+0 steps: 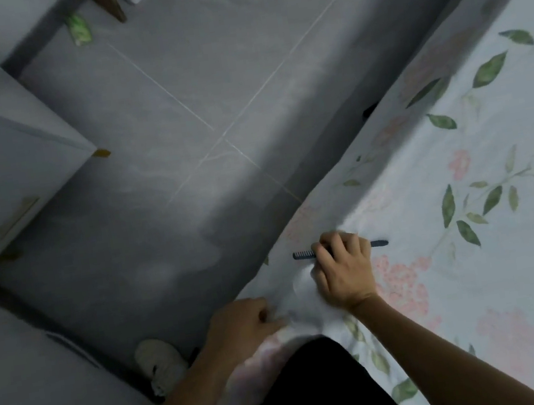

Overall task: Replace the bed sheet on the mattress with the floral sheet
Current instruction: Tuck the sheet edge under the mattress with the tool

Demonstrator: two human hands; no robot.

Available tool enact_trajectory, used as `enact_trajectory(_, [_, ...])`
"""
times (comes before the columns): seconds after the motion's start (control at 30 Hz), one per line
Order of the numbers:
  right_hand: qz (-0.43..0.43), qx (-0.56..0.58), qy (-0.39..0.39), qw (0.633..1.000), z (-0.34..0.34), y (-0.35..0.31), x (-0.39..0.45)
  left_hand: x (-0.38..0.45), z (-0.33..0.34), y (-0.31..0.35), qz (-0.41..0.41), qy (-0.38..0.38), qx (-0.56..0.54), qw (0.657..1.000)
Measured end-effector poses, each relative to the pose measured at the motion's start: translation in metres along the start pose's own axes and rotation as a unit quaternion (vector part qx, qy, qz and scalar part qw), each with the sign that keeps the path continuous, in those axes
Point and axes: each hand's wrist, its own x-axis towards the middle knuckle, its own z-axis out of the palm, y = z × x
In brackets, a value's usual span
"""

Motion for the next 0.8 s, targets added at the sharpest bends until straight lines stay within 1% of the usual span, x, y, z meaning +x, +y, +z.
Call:
enact_trajectory(0.03, [0.007,-0.002,-0.014,1.0,0.0,0.0,0.0,0.007,-0.015,0.002,0.0,-0.019,0.016,1.0])
enact_trajectory(0.07, [0.008,-0.002,-0.026,1.0,0.0,0.0,0.0,0.012,-0.029,0.002,-0.01,-0.015,0.018,1.0])
enact_trajectory(0.17, [0.011,0.005,-0.061,0.998,-0.006,0.0,0.003,0.026,-0.058,0.0,-0.039,0.046,0.018,0.998])
enact_trajectory(0.2, [0.022,0.009,-0.066,0.998,-0.011,-0.002,0.002,0.027,-0.068,0.004,-0.036,0.058,0.009,0.998])
enact_trajectory(0.23, [0.04,0.018,-0.071,0.996,-0.017,-0.005,0.003,0.03,-0.076,0.006,-0.026,0.062,-0.022,0.998])
enact_trajectory(0.3, [0.089,0.04,-0.071,0.993,-0.031,-0.02,0.012,0.04,-0.096,0.018,-0.003,0.042,-0.106,0.994])
enact_trajectory(0.37, [0.132,0.078,-0.053,0.987,-0.044,-0.041,0.037,0.064,-0.119,0.023,0.034,0.021,-0.173,0.984])
enact_trajectory(0.4, [0.136,0.107,-0.042,0.984,-0.049,-0.053,0.056,0.078,-0.137,0.025,0.053,0.017,-0.193,0.98])
enact_trajectory(0.47, [0.139,0.17,-0.017,0.975,-0.065,-0.075,0.102,0.109,-0.188,0.032,0.108,0.015,-0.197,0.974])
enact_trajectory(0.57, [0.15,0.276,0.016,0.949,-0.107,-0.106,0.185,0.136,-0.283,0.048,0.19,0.053,-0.186,0.963])
enact_trajectory(0.6, [0.156,0.3,0.034,0.94,-0.126,-0.116,0.212,0.136,-0.318,0.054,0.203,0.063,-0.179,0.961])
enact_trajectory(0.7, [0.149,0.355,0.069,0.92,-0.189,-0.147,0.292,0.125,-0.417,0.053,0.219,0.091,-0.165,0.957])
enact_trajectory(0.8, [0.137,0.406,0.076,0.9,-0.248,-0.167,0.364,0.11,-0.511,0.047,0.194,0.12,-0.195,0.954])
